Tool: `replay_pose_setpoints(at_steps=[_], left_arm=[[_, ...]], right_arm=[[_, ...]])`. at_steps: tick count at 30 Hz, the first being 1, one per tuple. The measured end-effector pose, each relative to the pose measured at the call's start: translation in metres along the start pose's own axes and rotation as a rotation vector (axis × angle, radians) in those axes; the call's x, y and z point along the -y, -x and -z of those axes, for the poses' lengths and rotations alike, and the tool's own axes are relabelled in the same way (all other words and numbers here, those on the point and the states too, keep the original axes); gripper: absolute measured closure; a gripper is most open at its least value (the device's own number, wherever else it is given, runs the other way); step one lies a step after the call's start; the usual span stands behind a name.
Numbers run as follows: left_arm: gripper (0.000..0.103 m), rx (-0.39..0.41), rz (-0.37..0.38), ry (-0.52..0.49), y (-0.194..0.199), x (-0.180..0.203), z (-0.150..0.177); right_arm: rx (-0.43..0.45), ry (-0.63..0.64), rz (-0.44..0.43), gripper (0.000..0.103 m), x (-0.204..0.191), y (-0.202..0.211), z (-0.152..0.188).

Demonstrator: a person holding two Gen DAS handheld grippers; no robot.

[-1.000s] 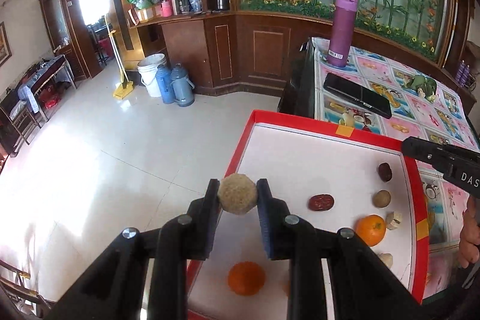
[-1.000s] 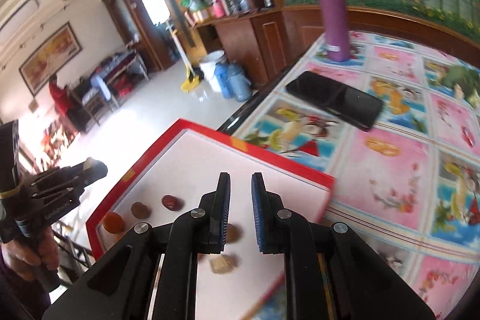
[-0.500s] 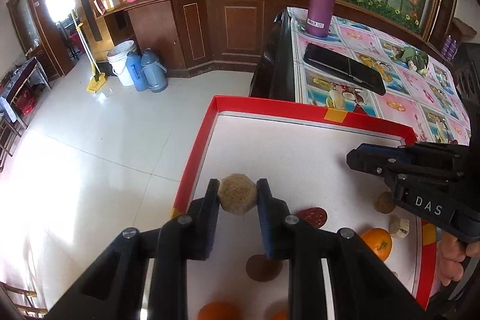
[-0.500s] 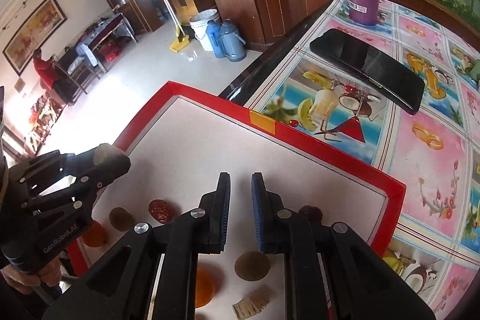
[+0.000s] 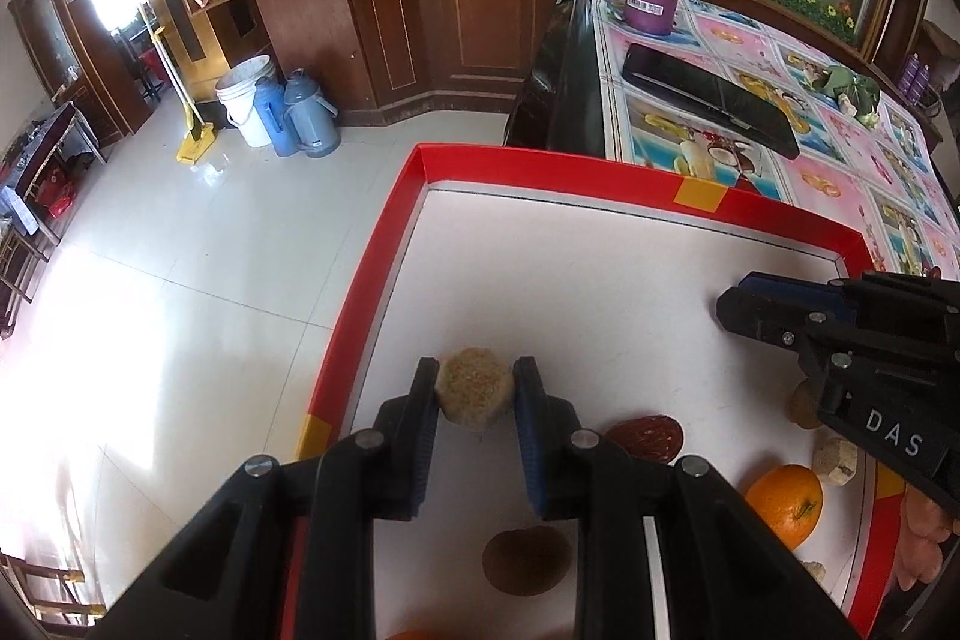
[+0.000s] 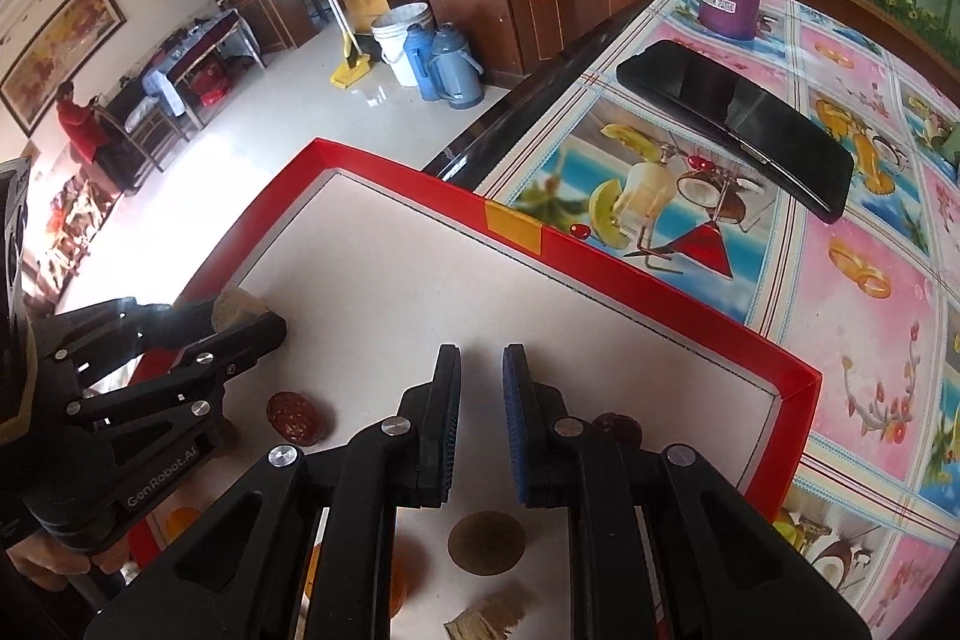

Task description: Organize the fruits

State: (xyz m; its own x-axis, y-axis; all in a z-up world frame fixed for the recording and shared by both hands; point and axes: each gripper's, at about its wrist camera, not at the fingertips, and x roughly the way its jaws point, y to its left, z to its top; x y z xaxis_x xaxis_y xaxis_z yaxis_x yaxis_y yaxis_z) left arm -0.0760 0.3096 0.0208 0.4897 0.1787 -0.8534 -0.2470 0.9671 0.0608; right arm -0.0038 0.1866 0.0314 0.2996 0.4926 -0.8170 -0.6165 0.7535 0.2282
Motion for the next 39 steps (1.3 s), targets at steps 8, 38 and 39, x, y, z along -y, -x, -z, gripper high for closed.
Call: replay_pose_setpoints(at_steps=[8,38,39], left_arm=[[0.069,0.04,-0.058,0.001,0.014,0.003,0.003],[0.0,0.57,-0.265,0.062,0.212,0.063,0.089],[0.0,0.571,-0.263,0.071,0.213,0.064,0.091]], right_arm=[[0.014,-0.027,-0.027,0.077,0.007,0.008,0.004],[0.494,-0.018,0.017,0.027,0.013,0.188,0.118],[0.51,-0.019,0.018,0.026,0.013,0.19,0.122]])
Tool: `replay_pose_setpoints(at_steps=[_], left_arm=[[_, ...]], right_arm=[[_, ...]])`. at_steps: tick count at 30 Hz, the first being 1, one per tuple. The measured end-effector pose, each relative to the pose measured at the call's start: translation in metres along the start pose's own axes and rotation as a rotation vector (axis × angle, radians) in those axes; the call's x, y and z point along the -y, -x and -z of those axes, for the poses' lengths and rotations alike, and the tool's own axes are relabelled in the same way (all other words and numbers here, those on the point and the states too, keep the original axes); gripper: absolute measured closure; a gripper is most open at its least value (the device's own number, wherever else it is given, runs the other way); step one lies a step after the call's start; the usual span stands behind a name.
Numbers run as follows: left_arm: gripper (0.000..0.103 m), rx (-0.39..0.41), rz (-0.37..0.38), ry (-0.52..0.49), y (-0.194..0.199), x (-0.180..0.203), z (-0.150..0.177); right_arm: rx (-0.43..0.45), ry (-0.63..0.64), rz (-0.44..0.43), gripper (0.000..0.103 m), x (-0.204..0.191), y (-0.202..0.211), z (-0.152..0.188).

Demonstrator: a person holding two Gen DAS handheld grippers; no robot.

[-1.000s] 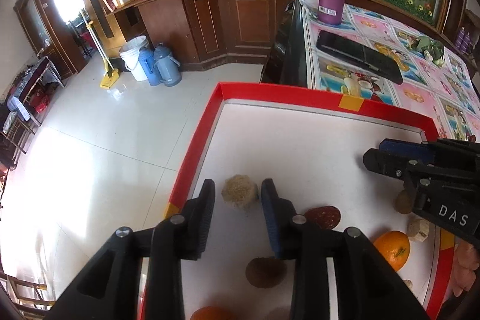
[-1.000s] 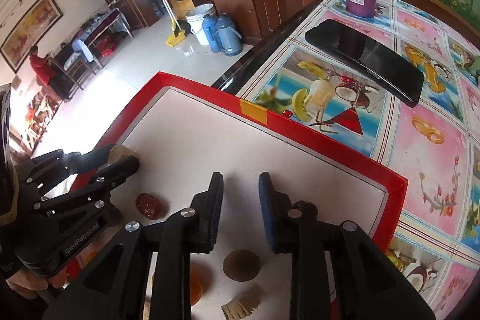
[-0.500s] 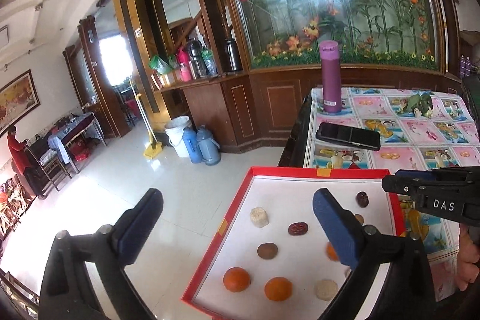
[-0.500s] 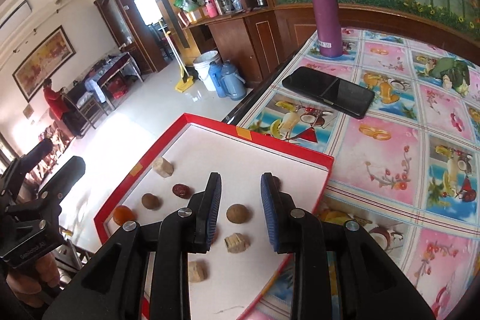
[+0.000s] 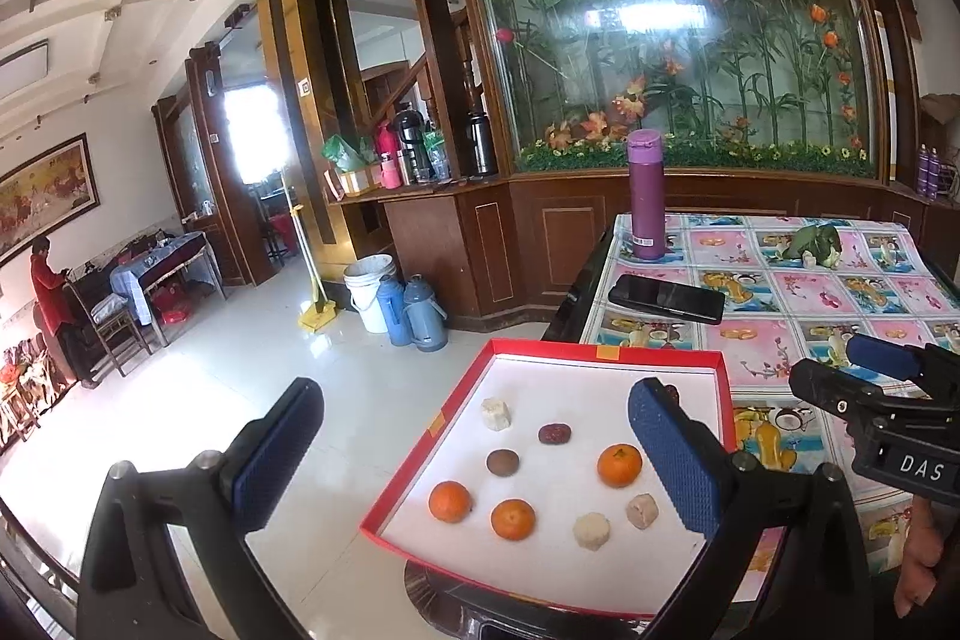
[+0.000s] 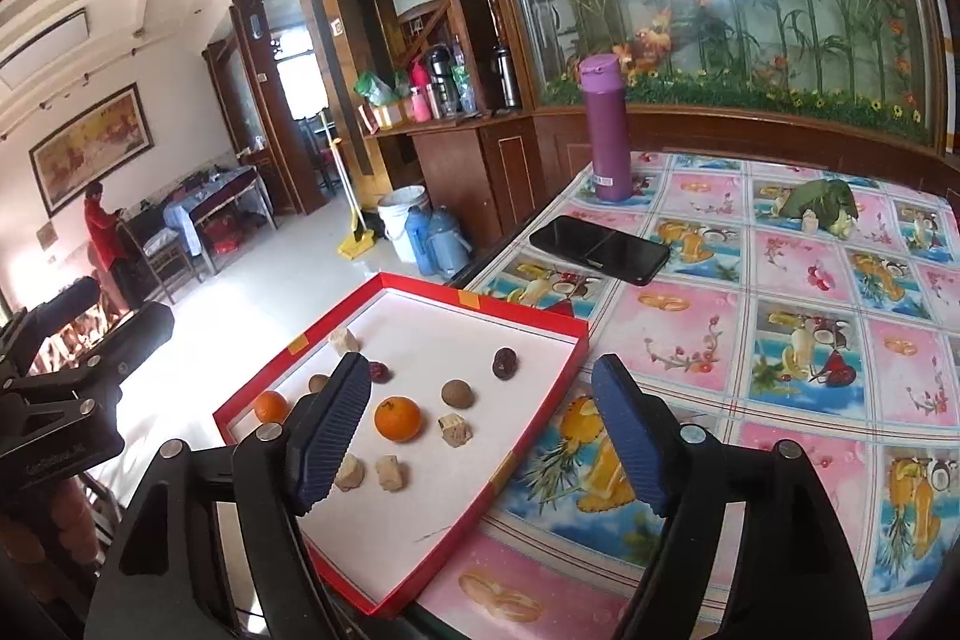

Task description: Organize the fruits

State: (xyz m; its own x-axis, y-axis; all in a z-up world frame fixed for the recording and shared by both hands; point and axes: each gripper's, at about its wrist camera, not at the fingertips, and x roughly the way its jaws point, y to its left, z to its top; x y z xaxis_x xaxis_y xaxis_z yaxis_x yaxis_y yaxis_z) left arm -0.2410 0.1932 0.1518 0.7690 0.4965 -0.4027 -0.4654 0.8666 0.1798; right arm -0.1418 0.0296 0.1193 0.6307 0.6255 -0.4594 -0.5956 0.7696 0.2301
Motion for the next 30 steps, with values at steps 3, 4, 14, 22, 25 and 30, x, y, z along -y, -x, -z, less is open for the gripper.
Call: replay_pose_setpoints(at_steps=[3,4,14,22,25,30], left_arm=[[0.0,0.001,0.0,0.025,0.008,0.001,0.006],[0.0,-0.002,-0.001,0.035,0.009,0.0,0.008],[0.0,-0.028,-0.015,0.055,0.013,0.005,0.024],[0.0,-0.042,-0.007,0.046,0.007,0.005,0.029],[0.0,-0.066,0.009,0.066,0.003,0.002,0.03],[0.0,-0.075,0.036,0.084,-0.002,-0.003,0.029]], right_arm=[[0.017,-0.021,-0.002,0.026,0.005,0.008,0.008],[0.018,-0.03,-0.006,0.026,0.006,0.01,0.011],[0.001,-0.075,-0.028,0.026,0.01,0.012,0.029],[-0.009,-0.048,-0.02,0.026,0.002,0.005,0.035],[-0.002,-0.039,-0.013,0.026,0.0,0.004,0.034],[0.001,-0.04,-0.003,0.026,-0.003,0.0,0.032]])
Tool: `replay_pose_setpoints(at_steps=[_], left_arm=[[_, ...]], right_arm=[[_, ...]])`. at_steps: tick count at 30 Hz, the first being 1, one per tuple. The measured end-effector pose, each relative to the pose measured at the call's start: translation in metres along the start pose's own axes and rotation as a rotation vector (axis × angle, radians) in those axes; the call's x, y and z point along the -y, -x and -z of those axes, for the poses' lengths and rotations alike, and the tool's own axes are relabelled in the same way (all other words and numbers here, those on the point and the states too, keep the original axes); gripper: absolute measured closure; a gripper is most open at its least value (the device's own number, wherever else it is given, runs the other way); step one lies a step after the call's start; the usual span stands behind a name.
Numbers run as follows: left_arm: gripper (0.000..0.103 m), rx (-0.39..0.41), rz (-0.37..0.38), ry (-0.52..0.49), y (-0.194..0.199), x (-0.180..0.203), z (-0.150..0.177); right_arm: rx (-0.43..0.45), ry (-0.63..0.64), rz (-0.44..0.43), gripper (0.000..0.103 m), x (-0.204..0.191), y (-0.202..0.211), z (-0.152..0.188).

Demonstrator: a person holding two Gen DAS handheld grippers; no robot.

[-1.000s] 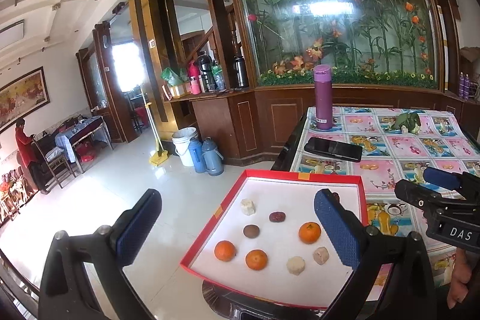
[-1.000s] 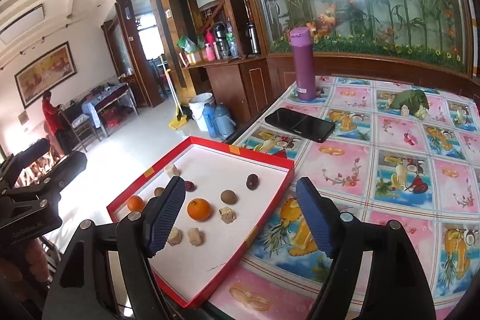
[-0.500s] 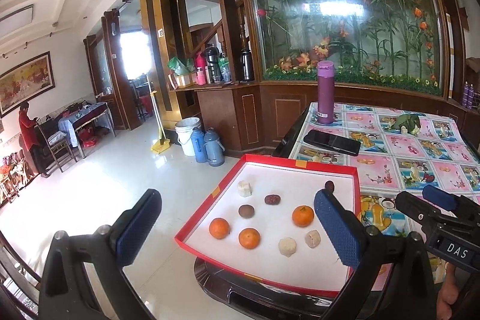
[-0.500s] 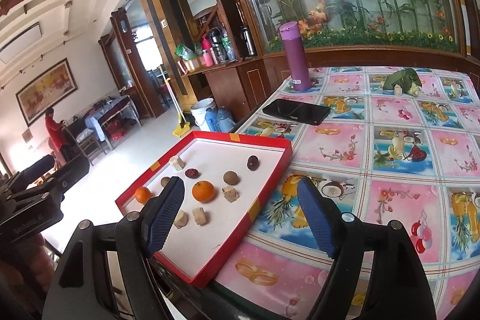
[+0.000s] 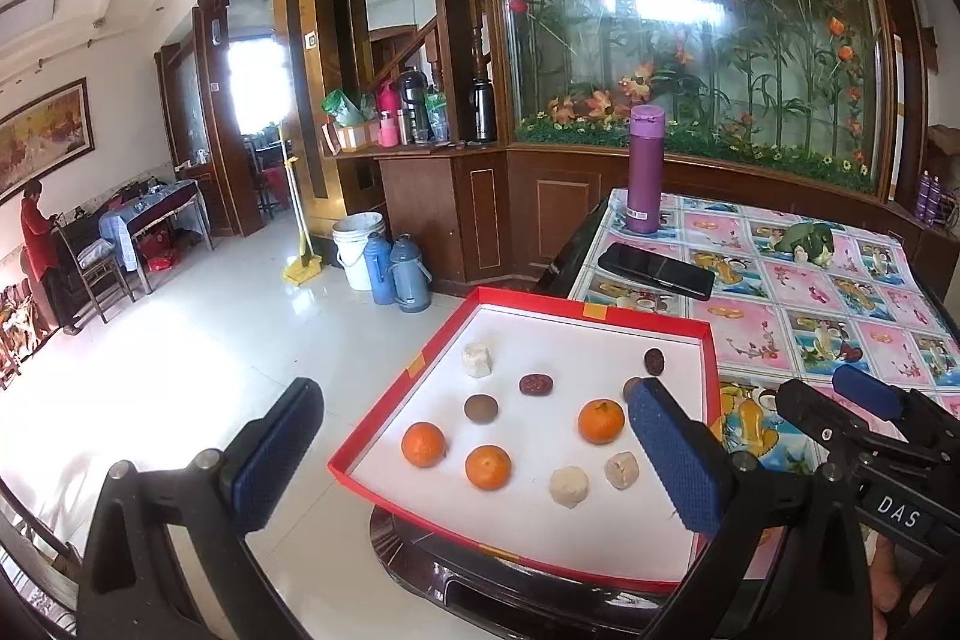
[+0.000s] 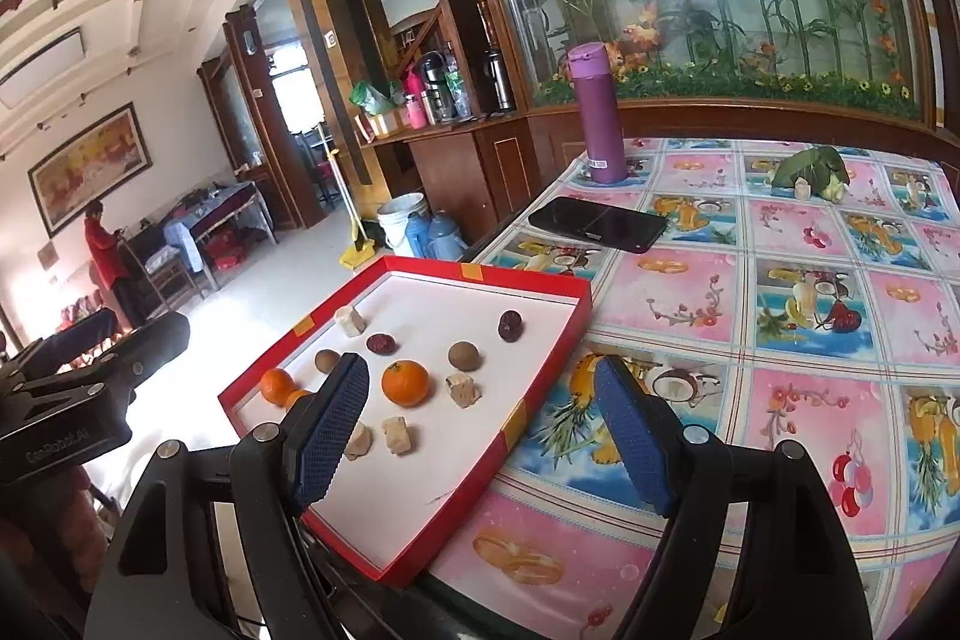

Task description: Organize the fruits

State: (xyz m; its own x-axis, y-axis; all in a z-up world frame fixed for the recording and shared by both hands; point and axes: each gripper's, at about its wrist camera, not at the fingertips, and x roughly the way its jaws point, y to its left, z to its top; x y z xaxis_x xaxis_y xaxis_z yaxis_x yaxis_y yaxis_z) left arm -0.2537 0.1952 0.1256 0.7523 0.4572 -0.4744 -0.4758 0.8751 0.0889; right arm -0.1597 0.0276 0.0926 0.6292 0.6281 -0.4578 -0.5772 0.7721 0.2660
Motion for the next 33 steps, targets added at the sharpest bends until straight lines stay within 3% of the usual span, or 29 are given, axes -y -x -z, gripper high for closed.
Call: replay_pose_setpoints(at_steps=[6,22,33], left_arm=[[0.0,-0.004,0.025,-0.006,-0.006,-0.004,-0.001],[0.0,-0.002,-0.085,0.029,-0.024,-0.045,0.0],[0.0,-0.021,-0.097,0.039,-0.037,-0.058,-0.001]], right_arm=[[-0.004,0.017,0.015,0.026,-0.008,-0.008,-0.004],[-0.03,0.098,0.024,0.026,-0.045,-0.036,-0.01],[-0.053,0.13,0.017,0.026,-0.059,-0.051,-0.01]])
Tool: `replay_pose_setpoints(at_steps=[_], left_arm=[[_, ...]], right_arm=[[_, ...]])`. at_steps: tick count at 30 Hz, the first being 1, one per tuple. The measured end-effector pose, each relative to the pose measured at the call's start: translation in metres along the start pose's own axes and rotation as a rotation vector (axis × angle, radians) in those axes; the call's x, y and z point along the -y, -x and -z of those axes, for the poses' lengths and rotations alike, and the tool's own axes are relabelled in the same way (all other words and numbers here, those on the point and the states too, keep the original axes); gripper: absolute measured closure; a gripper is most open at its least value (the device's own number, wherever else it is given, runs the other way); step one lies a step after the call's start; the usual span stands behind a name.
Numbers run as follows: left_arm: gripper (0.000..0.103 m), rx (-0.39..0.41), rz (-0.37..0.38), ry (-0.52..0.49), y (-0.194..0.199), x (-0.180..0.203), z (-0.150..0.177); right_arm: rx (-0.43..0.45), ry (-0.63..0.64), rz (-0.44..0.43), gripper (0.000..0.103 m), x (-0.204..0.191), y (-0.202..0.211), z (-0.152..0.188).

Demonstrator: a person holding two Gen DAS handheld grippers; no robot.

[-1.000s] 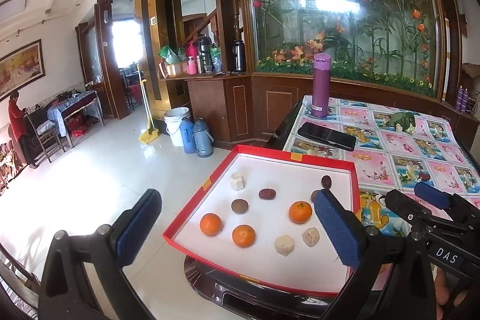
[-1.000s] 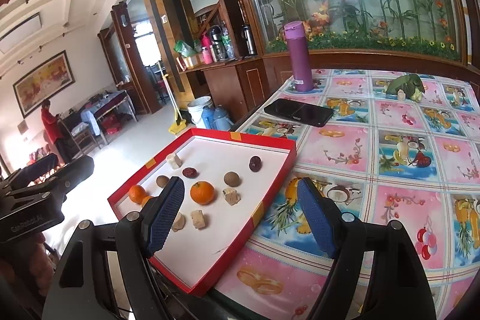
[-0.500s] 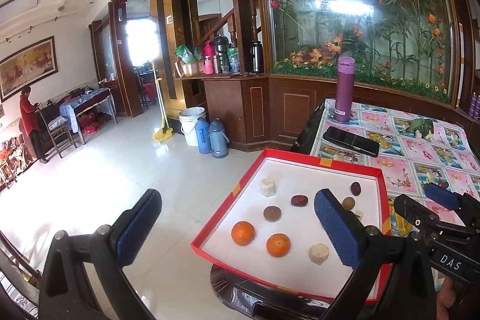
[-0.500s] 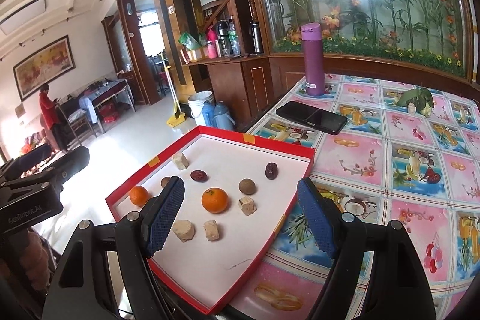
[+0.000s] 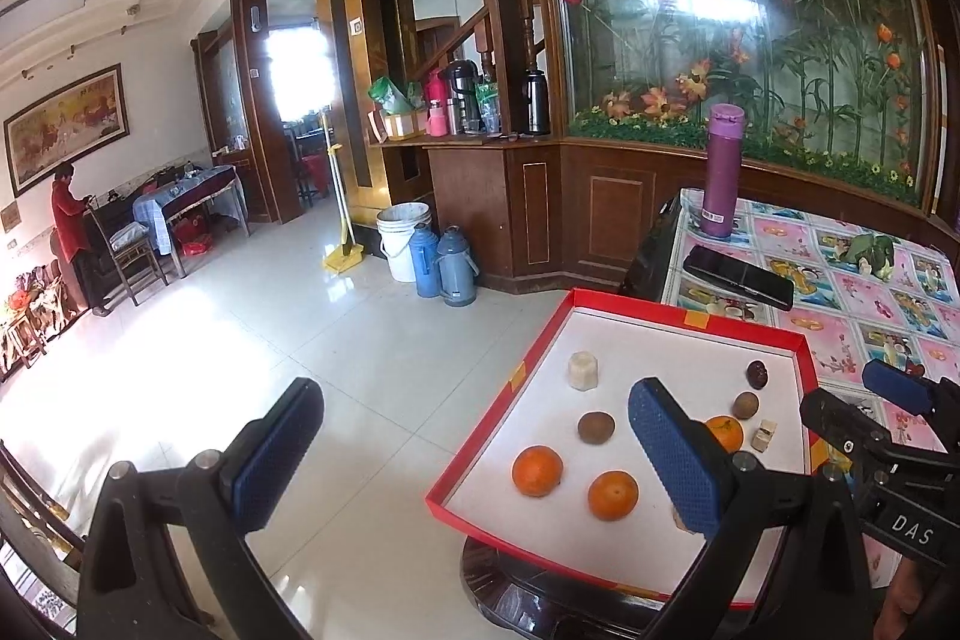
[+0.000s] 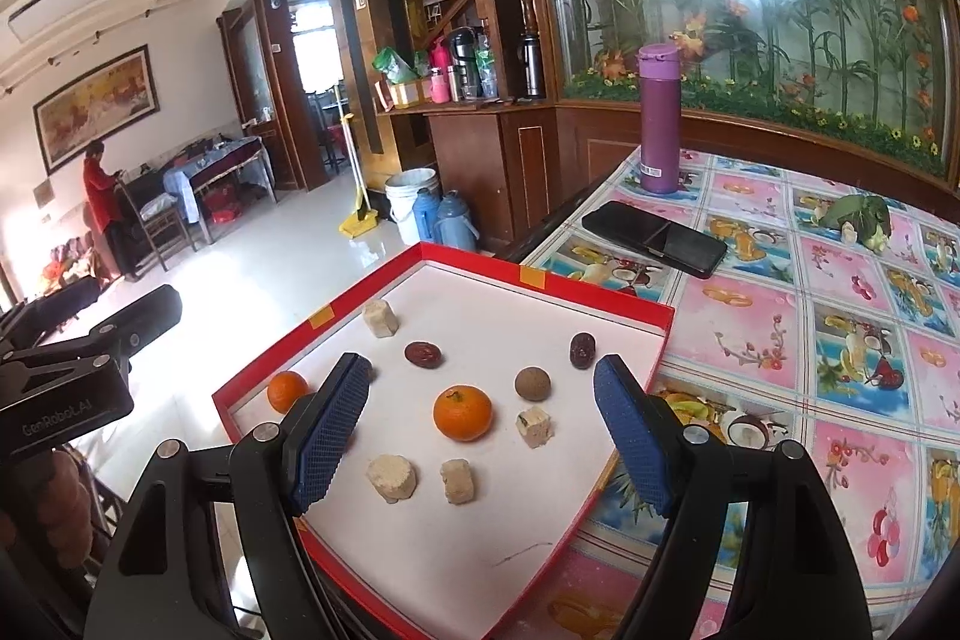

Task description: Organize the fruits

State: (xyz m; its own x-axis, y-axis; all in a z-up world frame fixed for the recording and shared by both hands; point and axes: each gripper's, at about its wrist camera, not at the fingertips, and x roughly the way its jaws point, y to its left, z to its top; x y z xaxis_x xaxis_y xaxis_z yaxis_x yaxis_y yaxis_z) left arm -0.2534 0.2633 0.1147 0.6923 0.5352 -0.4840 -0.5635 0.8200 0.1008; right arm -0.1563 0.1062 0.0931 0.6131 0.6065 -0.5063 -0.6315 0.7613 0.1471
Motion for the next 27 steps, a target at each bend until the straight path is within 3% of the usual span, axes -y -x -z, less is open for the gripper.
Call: replay_pose_setpoints(at_steps=[27], left_arm=[[0.0,-0.049,0.003,-0.009,-0.017,0.006,0.0]], right_arm=[[-0.032,-0.004,-0.004,0.026,0.011,-0.021,0.004]])
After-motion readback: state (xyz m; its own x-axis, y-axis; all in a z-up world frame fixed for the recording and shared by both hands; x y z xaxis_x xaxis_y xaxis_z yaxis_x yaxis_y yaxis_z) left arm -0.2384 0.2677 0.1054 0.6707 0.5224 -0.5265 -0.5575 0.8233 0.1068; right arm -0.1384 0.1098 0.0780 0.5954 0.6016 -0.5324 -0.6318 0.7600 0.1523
